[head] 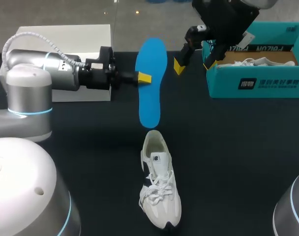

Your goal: Take the shoe out of the shoebox, open the shoe tongue, remove and reinsert the insole, then place the shoe into the shoebox

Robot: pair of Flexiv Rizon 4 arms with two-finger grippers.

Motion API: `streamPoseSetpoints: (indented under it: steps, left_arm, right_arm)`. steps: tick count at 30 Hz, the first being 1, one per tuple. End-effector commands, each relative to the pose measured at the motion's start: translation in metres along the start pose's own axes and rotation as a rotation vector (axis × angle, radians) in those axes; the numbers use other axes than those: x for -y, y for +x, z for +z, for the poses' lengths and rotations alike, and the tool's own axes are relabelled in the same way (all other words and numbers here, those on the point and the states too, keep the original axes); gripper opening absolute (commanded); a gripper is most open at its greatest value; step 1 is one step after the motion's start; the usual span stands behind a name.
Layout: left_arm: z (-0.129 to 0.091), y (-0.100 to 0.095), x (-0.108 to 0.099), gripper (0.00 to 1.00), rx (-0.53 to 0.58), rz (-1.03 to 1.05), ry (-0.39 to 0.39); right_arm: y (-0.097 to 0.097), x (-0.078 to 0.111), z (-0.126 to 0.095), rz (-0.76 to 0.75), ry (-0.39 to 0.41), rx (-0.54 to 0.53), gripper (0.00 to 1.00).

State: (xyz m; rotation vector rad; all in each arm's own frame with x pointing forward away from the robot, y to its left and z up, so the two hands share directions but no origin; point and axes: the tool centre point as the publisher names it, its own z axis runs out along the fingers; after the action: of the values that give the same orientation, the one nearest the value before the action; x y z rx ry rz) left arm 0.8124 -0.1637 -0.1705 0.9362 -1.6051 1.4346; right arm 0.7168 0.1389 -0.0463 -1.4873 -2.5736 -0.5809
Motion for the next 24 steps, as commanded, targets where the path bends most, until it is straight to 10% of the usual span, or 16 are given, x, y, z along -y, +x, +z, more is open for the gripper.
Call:
streamPoseSetpoints:
  steps: [1, 24]
  left_arm:
    - [0.002, -0.001, 0.002, 0.00, -0.001, 0.000, -0.003]
    - [0.002, -0.001, 0.002, 0.00, -0.001, 0.000, -0.003]
  right_arm:
    - [0.000, -0.001, 0.001, 0.002, 0.002, 0.001, 1.00]
    - [0.008, -0.010, 0.012, -0.043, 0.031, 0.005, 1.00]
